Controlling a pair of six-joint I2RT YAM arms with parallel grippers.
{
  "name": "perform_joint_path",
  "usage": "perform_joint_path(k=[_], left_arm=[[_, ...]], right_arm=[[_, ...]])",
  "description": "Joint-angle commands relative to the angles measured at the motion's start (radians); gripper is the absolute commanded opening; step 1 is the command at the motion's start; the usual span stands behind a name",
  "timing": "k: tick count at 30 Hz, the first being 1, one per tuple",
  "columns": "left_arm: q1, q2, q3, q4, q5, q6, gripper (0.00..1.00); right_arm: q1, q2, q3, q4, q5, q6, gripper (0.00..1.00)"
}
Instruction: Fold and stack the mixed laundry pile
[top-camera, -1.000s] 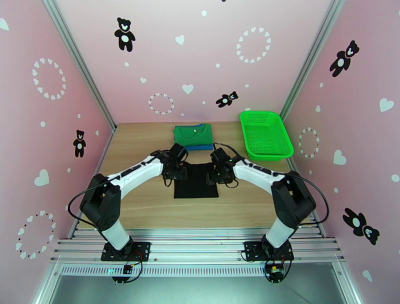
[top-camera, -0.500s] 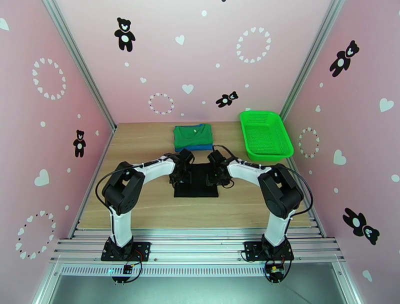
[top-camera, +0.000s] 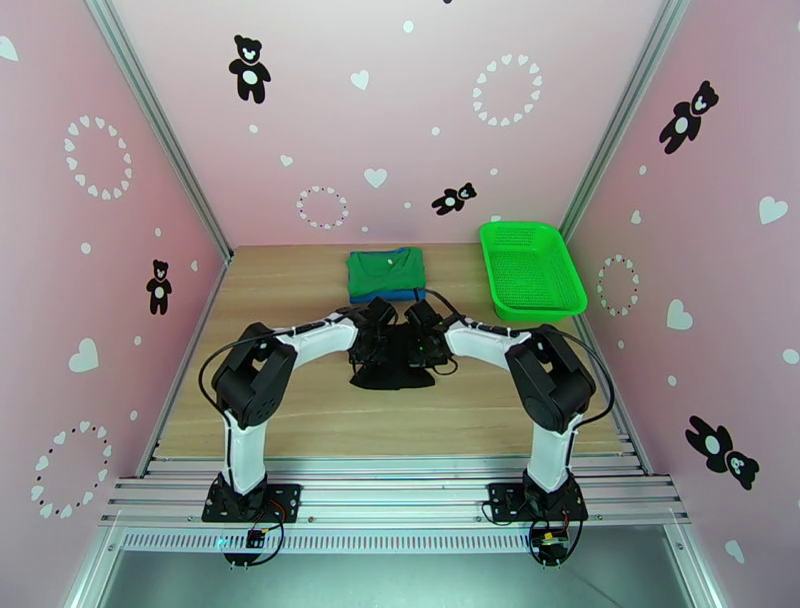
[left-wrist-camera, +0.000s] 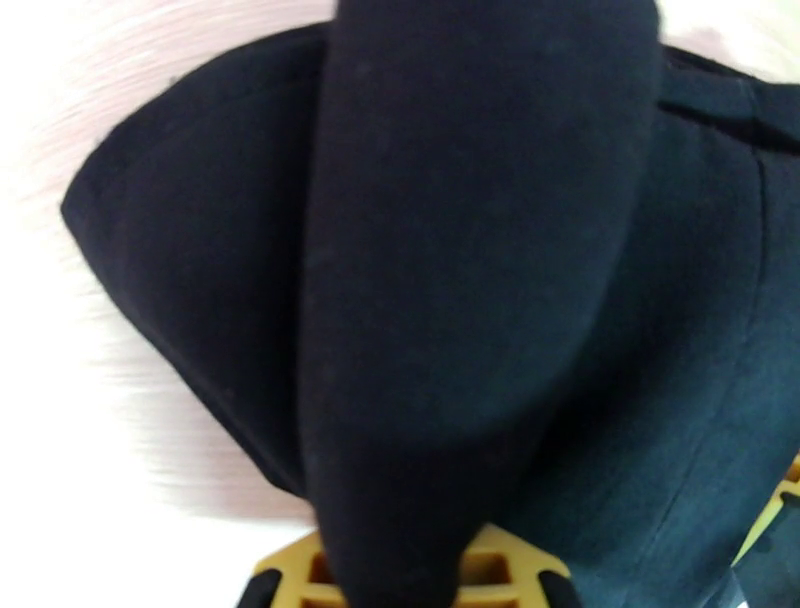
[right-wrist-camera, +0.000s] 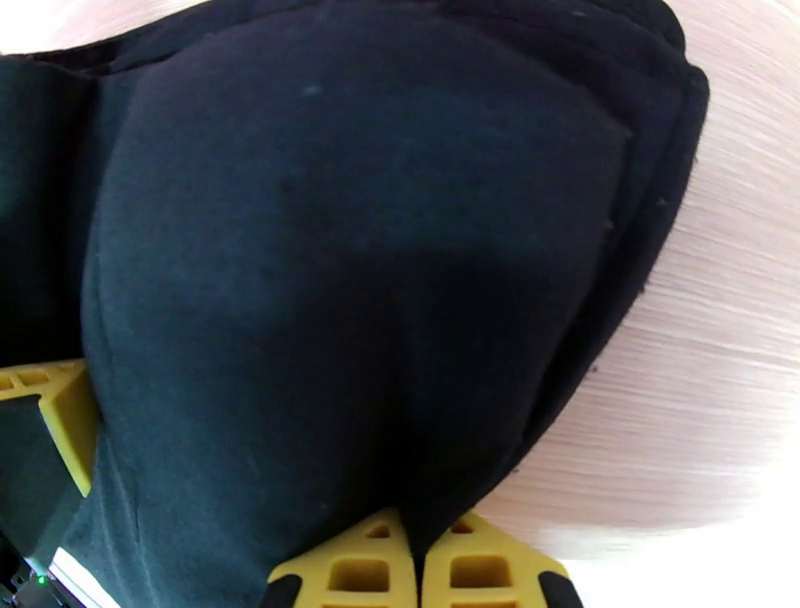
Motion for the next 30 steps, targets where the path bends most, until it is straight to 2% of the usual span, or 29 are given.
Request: perform_joint_path(k=[1,5,9,13,18,24,30], left_arm=[[-0.014,-0.006,-0.079,-0.07,-0.072,-0.018,0.0],[-0.013,-0.152,-0.042,-0.151,-0.159,-0.005,0.0],[-0.01,-0.228,-0.011,-0.22,-0.214,0.001,0.0],[0.011,-0.28,-0.018,-0.214,-0.224,0.012,0.0],[0.052,-0.308,0.076,-0.235,-0.235,0.06,0.0],[0.133,-0.224,0.328,-0.208,-0.252,0.186,0.0],[0.246,0.005,0.579,-0.076,-0.148,0.269,0.0]], right_arm=[[0.024,-0.006,-0.004,-0.034,-0.026,-0.044,0.0],[0.024,-0.07,0.077,-0.116,0.01,-0.097,0.0],[0.024,-0.108,0.133,-0.167,0.044,-0.126,0.0],[0.017,-0.111,0.203,-0.209,0.04,-0.16,0.0],[-0.012,-0.077,0.405,-0.298,0.052,-0.22,0.0],[-0.076,0.065,0.729,-0.389,0.085,-0.312,0.0],[-0.17,0.351,1.076,-0.382,0.044,-0.392,0.0]])
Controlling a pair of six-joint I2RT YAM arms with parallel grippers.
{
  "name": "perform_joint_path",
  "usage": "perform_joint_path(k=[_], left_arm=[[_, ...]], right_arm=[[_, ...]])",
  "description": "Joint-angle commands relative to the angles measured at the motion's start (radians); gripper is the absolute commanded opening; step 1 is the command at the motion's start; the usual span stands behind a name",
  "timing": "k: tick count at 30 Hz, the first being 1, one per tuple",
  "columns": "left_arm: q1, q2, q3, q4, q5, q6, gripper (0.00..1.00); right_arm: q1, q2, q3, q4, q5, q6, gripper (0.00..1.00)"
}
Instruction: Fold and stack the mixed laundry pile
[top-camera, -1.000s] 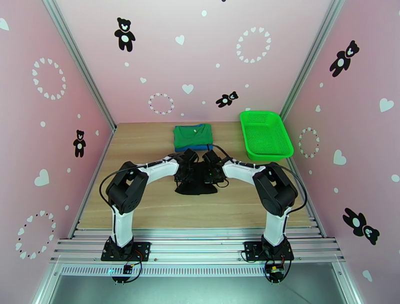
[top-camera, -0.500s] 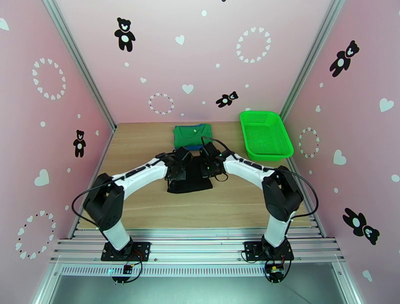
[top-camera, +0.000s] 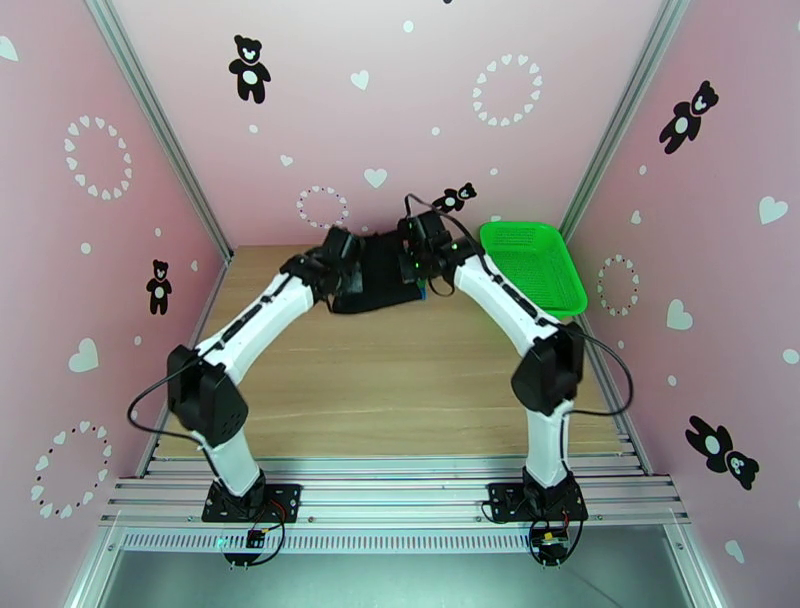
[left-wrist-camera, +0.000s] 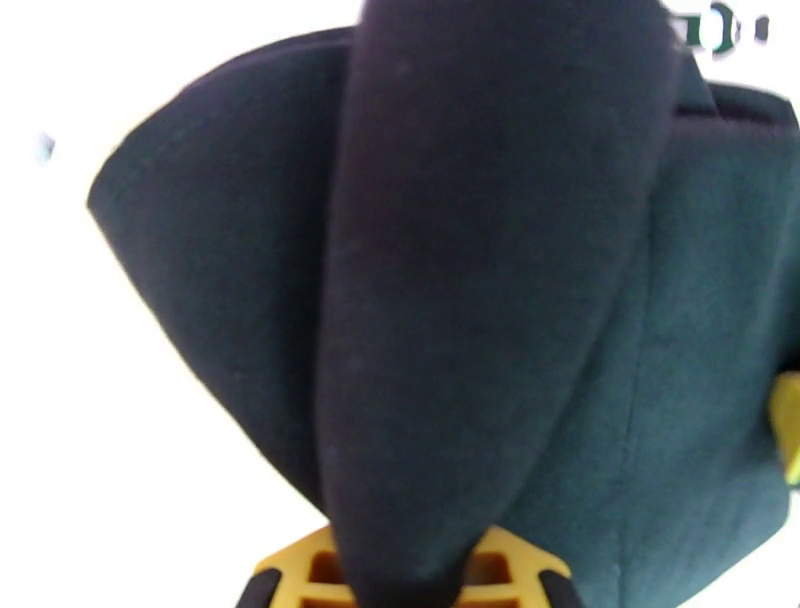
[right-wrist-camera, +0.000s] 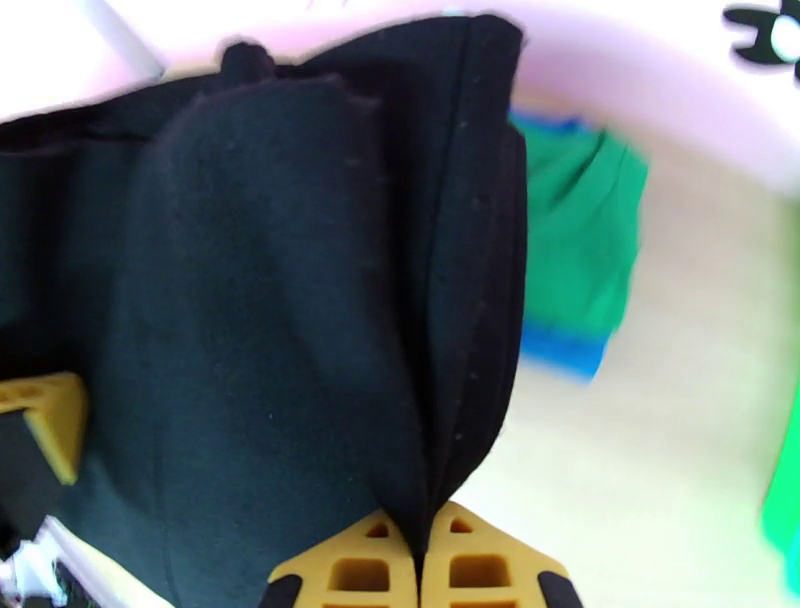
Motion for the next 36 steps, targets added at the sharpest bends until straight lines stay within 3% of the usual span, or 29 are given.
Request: perform_joint_path(k=[1,7,13,16,17,19,20,22,24,26,32,36], left_arm=[[0.056,0.157,0.123,0.07,0.057,0.079,0.0],[0.079,0.491,0.507,0.032,0.087,0.126,0.0],[0.092,0.786,0.875,-0.074,0.051,0.126,0.0],[0.116,0.842,0.899,-0.066,0.036,0.085,0.0],[0.125,0.846,0.887,-0.058,0.039,0.071,0.0],[0.139,0.845,0.847,-0.034,0.046,0.059,0.01],[0.142,0.843,0.834,-0.022,0.051,0.06,0.12],[0.145,0.842,0.827,-0.012,0.06,0.072,0.56],[0.145,0.838,0.837,-0.013,0.069,0.087,0.74],[0.145,0.825,0.853,-0.015,0.078,0.102,0.96],[0.145,0.67,0.849,-0.036,0.068,0.15,0.98],[0.146,0.417,0.61,0.032,0.021,0.197,0.98]], right_arm=[[-0.061,0.187,0.176,-0.046,-0.007,-0.059,0.0],[-0.123,0.464,0.494,0.024,-0.001,-0.079,0.0],[-0.176,0.605,0.546,0.149,-0.012,-0.037,0.0],[-0.188,0.671,0.569,0.177,-0.023,-0.018,0.0],[-0.189,0.685,0.572,0.187,-0.027,-0.014,0.04],[-0.19,0.706,0.572,0.208,-0.037,-0.008,0.27],[-0.19,0.71,0.572,0.215,-0.044,-0.007,0.35],[-0.19,0.706,0.571,0.219,-0.041,-0.002,0.53],[-0.191,0.682,0.57,0.206,-0.017,-0.005,0.65],[-0.194,0.64,0.569,0.18,0.01,-0.015,0.71],[-0.204,0.392,0.457,0.087,0.094,-0.055,0.83],[-0.204,0.066,0.09,0.18,0.129,-0.087,0.86]])
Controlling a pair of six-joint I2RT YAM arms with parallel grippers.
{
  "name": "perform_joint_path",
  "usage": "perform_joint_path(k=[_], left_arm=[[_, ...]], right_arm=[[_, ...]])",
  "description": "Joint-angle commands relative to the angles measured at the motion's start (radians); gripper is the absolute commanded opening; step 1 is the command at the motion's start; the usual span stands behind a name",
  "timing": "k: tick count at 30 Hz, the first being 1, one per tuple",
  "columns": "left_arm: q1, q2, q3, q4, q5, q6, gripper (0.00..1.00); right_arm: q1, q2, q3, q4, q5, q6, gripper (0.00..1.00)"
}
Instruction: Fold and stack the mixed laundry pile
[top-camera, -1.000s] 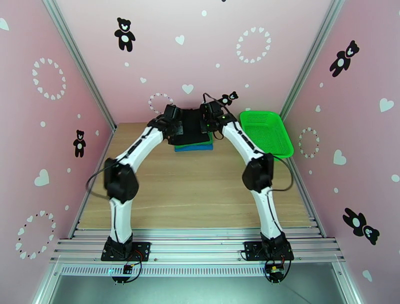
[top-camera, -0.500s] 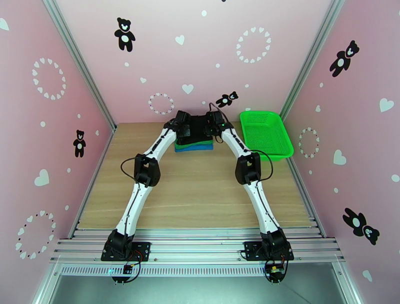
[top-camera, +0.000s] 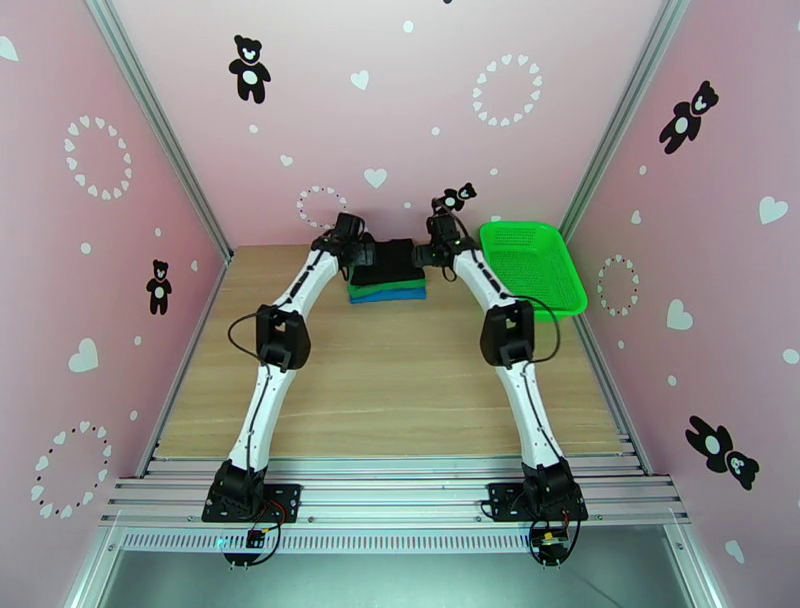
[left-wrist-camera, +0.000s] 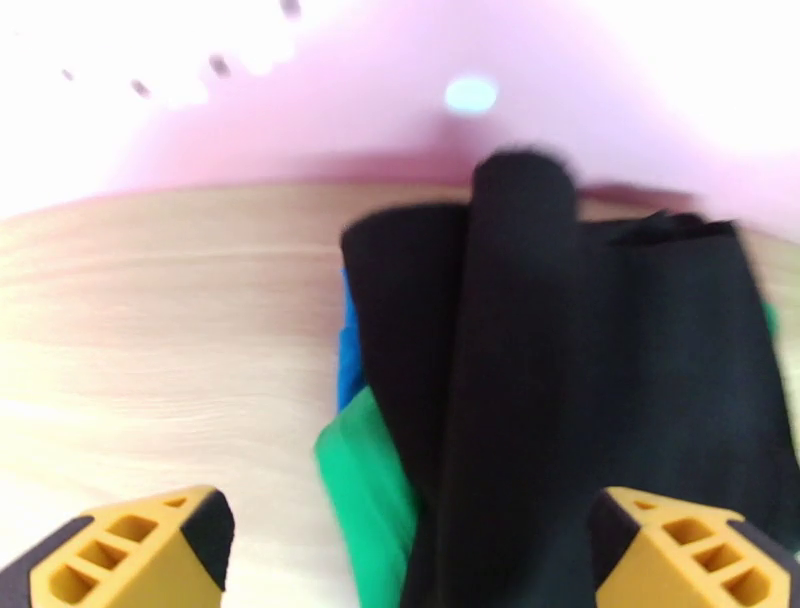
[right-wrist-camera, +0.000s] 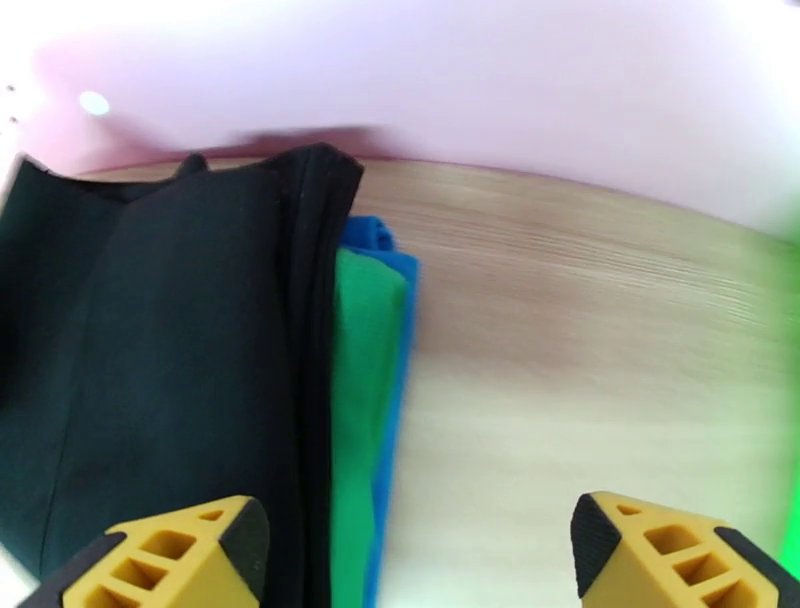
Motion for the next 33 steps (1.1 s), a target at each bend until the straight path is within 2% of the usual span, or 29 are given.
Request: perform_joint_path(k=[1,5,10,11,14,18,21,22,24,27,29,30,31,32,33], left_arm=[[-0.003,-0.333,-0.232,0.123,-0.056,0.073,0.98],[-0.003,-0.734,-0.776,0.431,-0.115,0.147,0.98],[0.023,-1.155,-1.365,0.692,-0.288,0.17,0.98],[0.04,-1.223,-1.477,0.734,-0.321,0.155,0.98],[0.137,-1.37,-1.77,0.858,-0.306,0.096,0.98],[0.229,-1.361,-2.069,1.194,-0.28,0.101,0.98],[0.25,-1.251,-2.156,1.381,-0.292,0.129,0.98],[0.26,-1.209,-2.168,1.446,-0.291,0.134,0.98],[0.273,-1.183,-2.13,1.415,-0.238,0.14,0.98],[0.279,-1.043,-2.143,1.613,-0.164,0.165,0.98],[0.29,-1.022,-2.147,1.614,-0.054,0.185,0.98],[0.311,-0.993,-2.162,1.704,-0.02,0.181,0.99],[0.314,-0.99,-2.171,1.724,-0.002,0.186,0.98],[0.314,-1.003,-2.163,1.681,0.001,0.185,0.99],[0.314,-0.997,-2.164,1.697,0.0,0.185,0.99]], right_arm=[[-0.002,-0.387,-0.262,0.095,0.056,-0.045,0.87],[-0.002,-0.732,-0.719,0.281,0.114,-0.098,0.88],[-0.015,-1.105,-1.263,0.512,0.221,-0.178,0.91],[-0.023,-1.167,-1.375,0.575,0.229,-0.188,0.92],[-0.047,-1.31,-1.679,0.75,0.217,-0.215,0.92],[-0.086,-1.36,-1.993,1.103,0.174,-0.259,0.92],[-0.104,-1.285,-2.087,1.261,0.185,-0.255,0.93],[-0.106,-1.264,-2.094,1.303,0.196,-0.257,0.93],[-0.127,-1.238,-2.101,1.375,0.154,-0.257,0.93],[-0.162,-1.15,-2.081,1.452,0.137,-0.257,0.94],[-0.213,-1.03,-2.079,1.565,0.096,-0.224,0.94],[-0.244,-0.941,-2.066,1.639,0.064,-0.196,0.95],[-0.262,-0.886,-2.037,1.655,0.054,-0.185,0.95],[-0.286,-0.916,-1.972,1.467,0.012,-0.164,0.96],[-0.293,-0.94,-1.952,1.406,-0.013,-0.167,0.97]])
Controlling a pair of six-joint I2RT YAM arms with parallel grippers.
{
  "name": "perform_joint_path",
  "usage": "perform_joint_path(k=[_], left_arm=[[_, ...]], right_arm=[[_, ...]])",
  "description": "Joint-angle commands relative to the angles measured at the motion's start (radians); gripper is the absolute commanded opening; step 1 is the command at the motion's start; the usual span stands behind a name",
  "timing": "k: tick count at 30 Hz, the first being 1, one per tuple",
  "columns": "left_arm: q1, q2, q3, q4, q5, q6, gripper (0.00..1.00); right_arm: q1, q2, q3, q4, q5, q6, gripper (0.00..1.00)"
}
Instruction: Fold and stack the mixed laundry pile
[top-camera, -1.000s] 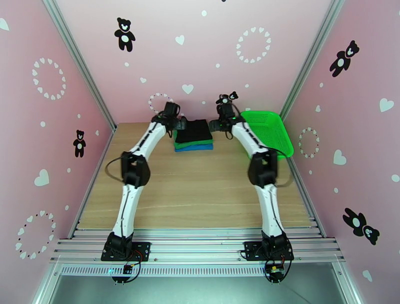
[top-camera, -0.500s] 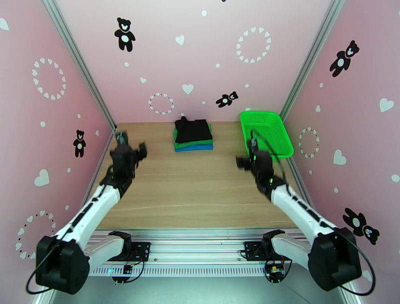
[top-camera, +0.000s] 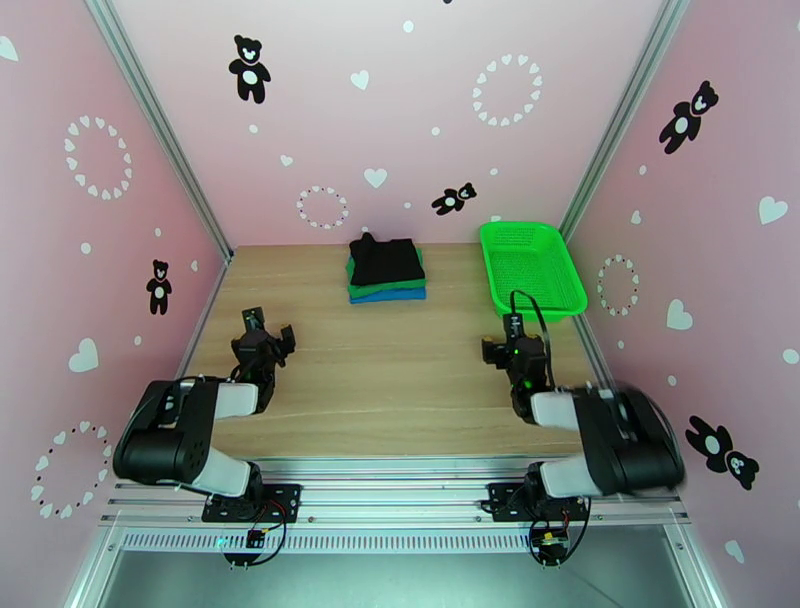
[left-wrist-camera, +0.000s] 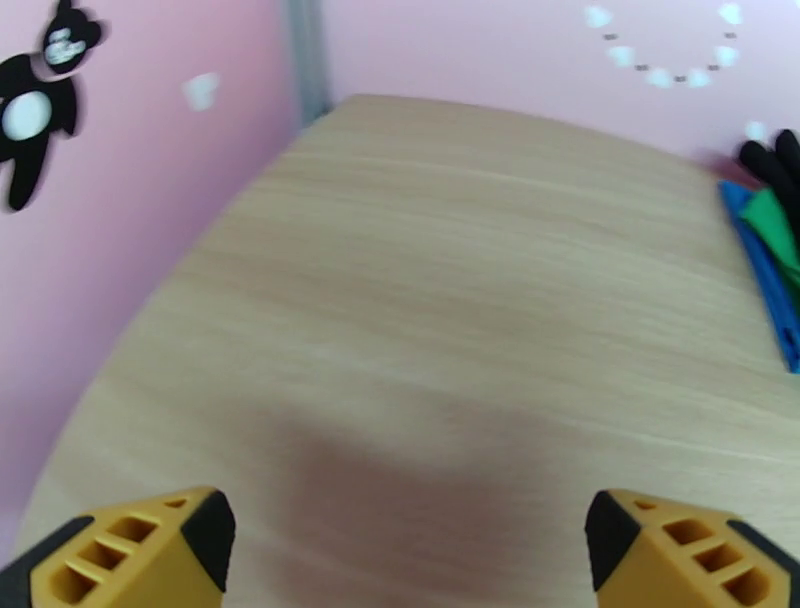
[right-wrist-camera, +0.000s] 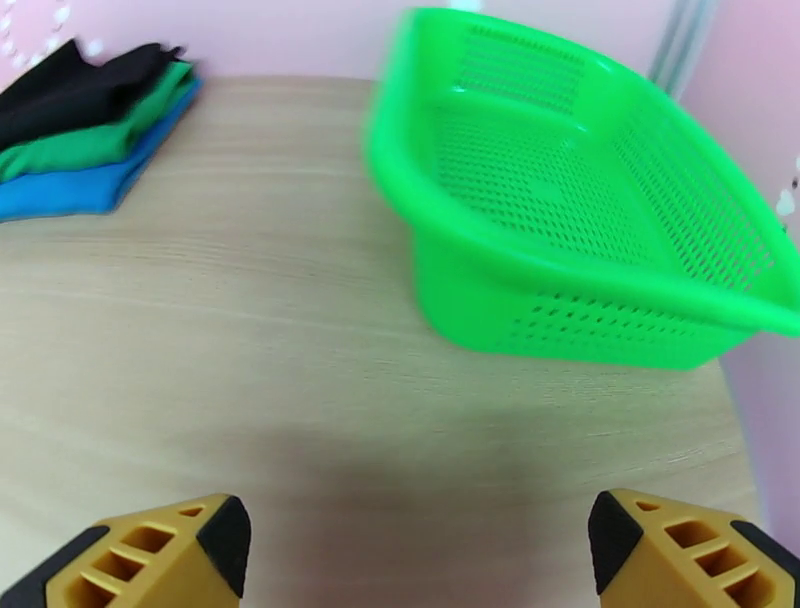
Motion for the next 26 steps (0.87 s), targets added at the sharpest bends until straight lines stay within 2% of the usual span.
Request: perform_joint_path(k=[1,3,4,8,26], left_arm=[[0.013,0.002,-0.008,0.127,0.093,0.023,0.98],[0.013,0.002,-0.006,0.122,0.091,0.025,0.98],[0.012,0.0,-0.003,0.115,0.091,0.027,0.98],[0.009,0.0,-0.004,0.12,0.088,0.028,0.98],[0.009,0.001,-0.005,0.12,0.088,0.028,0.98]], right_arm=[[-0.032,0.029,0.05,0.094,-0.107,0.038,0.98],[-0.031,-0.011,0.08,-0.033,-0.105,0.034,0.99],[-0.027,0.015,0.066,0.043,-0.104,0.029,0.99],[-0.015,-0.001,0.095,-0.04,-0.125,0.002,0.99],[-0.012,0.002,0.092,-0.029,-0.126,-0.001,0.99]])
